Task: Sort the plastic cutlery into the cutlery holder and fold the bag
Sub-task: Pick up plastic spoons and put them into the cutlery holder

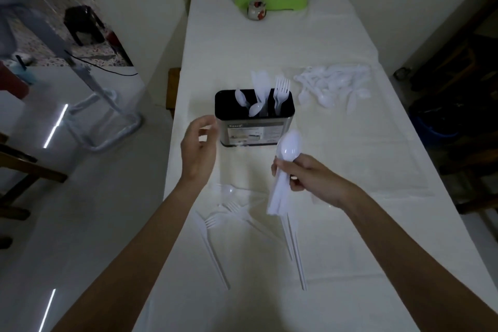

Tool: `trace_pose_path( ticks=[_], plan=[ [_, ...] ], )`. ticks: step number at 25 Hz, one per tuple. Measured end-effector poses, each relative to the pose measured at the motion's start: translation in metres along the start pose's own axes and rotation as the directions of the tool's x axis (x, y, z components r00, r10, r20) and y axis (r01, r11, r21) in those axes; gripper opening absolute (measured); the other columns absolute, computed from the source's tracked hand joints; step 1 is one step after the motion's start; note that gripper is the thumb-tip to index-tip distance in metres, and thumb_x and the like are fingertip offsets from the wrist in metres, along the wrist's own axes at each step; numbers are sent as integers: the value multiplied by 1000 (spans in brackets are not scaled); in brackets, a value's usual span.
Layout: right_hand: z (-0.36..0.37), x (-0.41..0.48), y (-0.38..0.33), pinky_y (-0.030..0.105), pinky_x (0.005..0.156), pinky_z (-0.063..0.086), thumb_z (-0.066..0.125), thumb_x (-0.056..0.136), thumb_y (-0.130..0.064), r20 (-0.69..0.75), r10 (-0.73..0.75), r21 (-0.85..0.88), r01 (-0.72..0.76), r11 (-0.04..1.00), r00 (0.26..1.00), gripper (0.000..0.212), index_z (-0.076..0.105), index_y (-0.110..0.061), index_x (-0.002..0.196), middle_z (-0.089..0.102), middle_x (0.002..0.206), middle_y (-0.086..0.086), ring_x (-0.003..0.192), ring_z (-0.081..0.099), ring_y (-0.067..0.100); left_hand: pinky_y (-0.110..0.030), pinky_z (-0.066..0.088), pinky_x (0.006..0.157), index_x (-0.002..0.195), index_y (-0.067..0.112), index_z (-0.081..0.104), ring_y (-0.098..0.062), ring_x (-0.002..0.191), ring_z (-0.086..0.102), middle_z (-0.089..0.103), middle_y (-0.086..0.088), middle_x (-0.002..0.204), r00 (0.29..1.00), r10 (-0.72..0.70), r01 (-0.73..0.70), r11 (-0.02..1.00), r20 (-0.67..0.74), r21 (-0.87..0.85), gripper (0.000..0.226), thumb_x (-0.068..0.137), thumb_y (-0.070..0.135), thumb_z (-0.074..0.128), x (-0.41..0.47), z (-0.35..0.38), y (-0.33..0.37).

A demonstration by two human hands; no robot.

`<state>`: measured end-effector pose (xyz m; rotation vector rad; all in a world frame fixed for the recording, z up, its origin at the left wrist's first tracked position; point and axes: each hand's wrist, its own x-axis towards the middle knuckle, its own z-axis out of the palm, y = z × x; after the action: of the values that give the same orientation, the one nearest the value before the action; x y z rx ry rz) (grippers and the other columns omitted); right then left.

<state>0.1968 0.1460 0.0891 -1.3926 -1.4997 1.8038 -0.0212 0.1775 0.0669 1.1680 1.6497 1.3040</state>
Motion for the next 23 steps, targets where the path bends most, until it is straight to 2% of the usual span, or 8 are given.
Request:
trace_pose_path(
  ticks=[2, 5, 8, 10, 13, 16, 20, 23],
  plan=[
    [-18, 19, -29, 16, 53, 31, 45, 99, -25, -69, -80, 6, 81, 997, 994, 22, 58, -8, 92, 53, 67, -8, 58, 39, 7, -4, 41, 79, 125, 12, 55, -4, 103, 52, 55, 5, 122, 997, -74, 74, 997, -1, 21, 30, 96, 19, 49, 24, 1, -10],
    [-41, 53, -73, 19, 54, 34, 46, 98, -28, -167, -195, 23, 201, 979, 966, 22, 58, -9, 93, 53, 76, 0, 56, 44, 5, -26, 40, 101, 135, 15, 45, -10, 118, 47, 50, 4, 130, 982, -182, 183, 983, 58, -6, 38, 98, 25, 45, 51, 11, -18],
    [-54, 87, -106, 19, 54, 38, 48, 98, -29, -186, -295, -18, 297, 955, 937, 22, 60, -13, 89, 55, 83, 2, 62, 46, 8, -23, 37, 91, 118, 20, 57, -4, 99, 51, 54, 10, 108, 987, -139, 139, 990, 81, 10, 24, 100, 21, 42, 63, 24, -14],
    [-54, 108, -116, 19, 56, 42, 49, 98, -28, -160, -322, -114, 306, 945, 933, 20, 61, -14, 90, 60, 87, 0, 68, 50, 9, -14, 39, 82, 122, 12, 58, -8, 97, 56, 59, 4, 108, 991, -108, 108, 994, 81, 1, 29, 99, 16, 42, 66, 31, -15],
    [-52, 136, -112, 20, 60, 46, 52, 96, -22, -69, -290, -251, 265, 931, 955, 15, 61, -9, 97, 63, 92, 3, 72, 55, 9, 0, 40, 64, 123, 10, 58, 9, 80, 58, 62, 5, 100, 994, -84, 87, 995, 72, -39, 29, 99, 13, 42, 65, 33, -18],
    [-51, 149, -106, 17, 63, 49, 59, 92, -16, 37, -240, -409, 234, 882, 970, 14, 62, -5, 100, 62, 80, -2, 65, 59, -1, 0, 41, 63, 120, 13, 60, 9, 79, 58, 63, 6, 96, 995, -57, 63, 996, 78, -68, 27, 98, 12, 44, 65, 32, -20],
    [-49, 158, -91, 30, 84, 48, 69, 81, -23, 147, -184, -654, 235, 719, 972, 12, 65, -16, 91, 69, 97, 3, 93, 63, 17, -1, 41, 63, 120, 9, 60, 12, 77, 58, 63, 4, 97, 996, -60, 65, 994, 61, -87, 27, 98, 12, 46, 66, 32, -23],
    [-42, 160, -82, 25, 73, 46, 68, 80, -26, 119, -201, -692, 226, 685, 972, 8, 61, -26, 82, 65, 87, -4, 84, 60, 13, -1, 41, 65, 120, 8, 61, 3, 83, 59, 64, 0, 101, 995, -69, 75, 993, 69, -92, 28, 98, 15, 47, 65, 31, -26]
  ],
)
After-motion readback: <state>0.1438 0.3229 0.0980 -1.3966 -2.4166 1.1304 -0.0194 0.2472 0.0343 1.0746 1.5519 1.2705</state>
